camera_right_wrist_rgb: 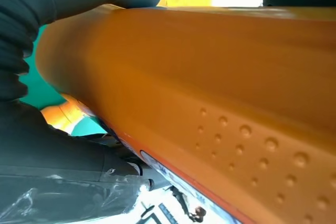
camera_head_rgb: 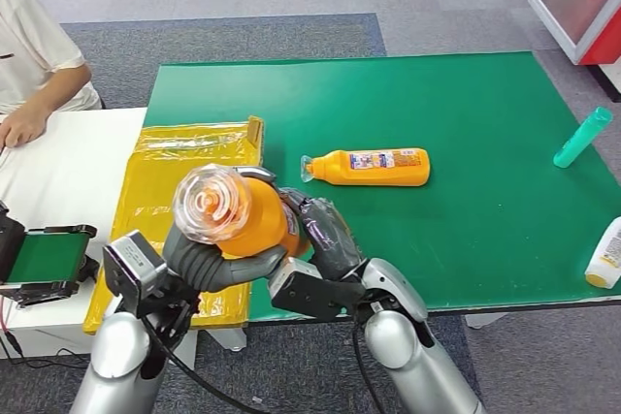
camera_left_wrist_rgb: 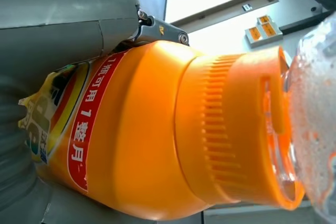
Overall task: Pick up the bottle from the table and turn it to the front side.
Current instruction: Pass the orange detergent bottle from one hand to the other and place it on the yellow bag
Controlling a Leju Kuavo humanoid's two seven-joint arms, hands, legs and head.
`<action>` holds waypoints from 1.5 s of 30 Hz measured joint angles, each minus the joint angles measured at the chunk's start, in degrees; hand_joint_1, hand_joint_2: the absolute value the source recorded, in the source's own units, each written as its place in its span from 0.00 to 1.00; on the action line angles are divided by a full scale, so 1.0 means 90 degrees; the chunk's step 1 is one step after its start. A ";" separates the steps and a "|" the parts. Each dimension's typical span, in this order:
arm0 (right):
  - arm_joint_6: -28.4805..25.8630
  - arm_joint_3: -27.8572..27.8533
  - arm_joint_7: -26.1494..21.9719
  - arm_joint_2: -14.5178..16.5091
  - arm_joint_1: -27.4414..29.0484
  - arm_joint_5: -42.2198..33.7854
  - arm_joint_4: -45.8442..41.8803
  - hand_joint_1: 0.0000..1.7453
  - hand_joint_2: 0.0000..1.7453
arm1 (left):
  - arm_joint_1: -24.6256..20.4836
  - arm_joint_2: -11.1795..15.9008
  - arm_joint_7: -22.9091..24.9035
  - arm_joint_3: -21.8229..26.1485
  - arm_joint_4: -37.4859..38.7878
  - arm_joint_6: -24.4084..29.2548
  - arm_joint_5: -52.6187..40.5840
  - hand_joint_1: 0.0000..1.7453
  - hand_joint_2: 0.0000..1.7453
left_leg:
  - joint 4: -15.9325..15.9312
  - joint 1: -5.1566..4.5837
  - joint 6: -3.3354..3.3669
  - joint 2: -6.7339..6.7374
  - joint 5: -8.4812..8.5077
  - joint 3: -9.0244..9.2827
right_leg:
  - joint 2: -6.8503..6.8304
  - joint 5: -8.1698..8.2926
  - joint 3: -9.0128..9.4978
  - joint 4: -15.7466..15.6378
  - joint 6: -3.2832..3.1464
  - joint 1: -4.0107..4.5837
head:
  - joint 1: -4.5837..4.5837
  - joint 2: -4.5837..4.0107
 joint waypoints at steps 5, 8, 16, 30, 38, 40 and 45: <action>0.0128 -0.0105 0.0152 0.0002 0.0081 -0.0316 -0.0091 0.00 1.00 | 0.0083 -0.0087 -0.0036 0.0156 -0.0051 0.0459 -0.0811 1.00 1.00 | 0.0000 0.0000 0.0000 0.0000 -0.0001 0.0000 | 0.0000 0.0000 0.0000 0.0000 0.0000 0.0000 | 0.0001 0.0000; 0.0127 -0.0338 0.0184 -0.0001 0.0239 -0.0530 -0.0195 0.00 1.00 | 0.0116 -0.0101 0.0072 0.0609 -0.0083 0.0623 -0.1082 1.00 1.00 | 0.0000 0.0000 -0.0001 0.0000 -0.0001 0.0000 | 0.0001 0.0000 -0.0003 0.0000 -0.0001 0.0000 | -0.0001 0.0000; 0.0221 -0.0915 -0.0067 -0.0003 0.0616 -0.0850 -0.0730 0.00 1.00 | 0.0108 -0.0027 0.0403 0.1636 0.0017 0.0356 -0.2365 1.00 1.00 | 0.0000 0.0001 -0.0001 0.0001 -0.0001 -0.0001 | 0.0001 -0.0001 -0.0005 0.0000 0.0000 0.0001 | -0.0001 0.0000; 0.0316 -0.1656 -0.0330 -0.0012 0.1190 -0.0772 -0.2553 0.00 1.00 | -0.0381 0.0511 0.1294 0.2321 0.1183 0.0548 -0.6496 1.00 1.00 | 0.0000 0.0000 -0.0002 0.0001 0.0000 -0.0009 | 0.0002 -0.0001 -0.0014 0.0000 -0.0001 0.0001 | 0.0001 0.0000; 0.0421 -0.1834 -0.0537 -0.0017 0.1416 -0.0670 -0.3399 0.00 1.00 | -0.0830 0.0613 0.1413 0.2581 0.2218 0.0239 -0.7515 1.00 1.00 | 0.0000 0.0000 -0.0002 0.0001 0.0000 -0.0010 | 0.0002 0.0000 -0.0015 0.0000 -0.0001 0.0000 | -0.0001 0.0000; 0.0431 -0.1848 -0.0548 -0.0018 0.1440 -0.0661 -0.3481 0.00 1.00 | -0.0895 0.0622 0.1408 0.2625 0.2385 0.0224 -0.7552 1.00 1.00 | 0.0000 0.0000 -0.0002 0.0001 0.0000 -0.0010 | 0.0002 0.0000 -0.0015 0.0000 -0.0001 0.0001 | -0.0001 0.0000; 0.0446 -0.1875 -0.0565 -0.0022 0.1464 -0.0639 -0.3579 0.00 1.00 | -0.1015 0.0644 0.1383 0.2671 0.2643 0.0214 -0.7677 1.00 1.00 | 0.0000 0.0000 -0.0002 0.0001 0.0000 -0.0010 | 0.0002 0.0000 -0.0015 0.0000 -0.0001 0.0001 | 0.0000 0.0000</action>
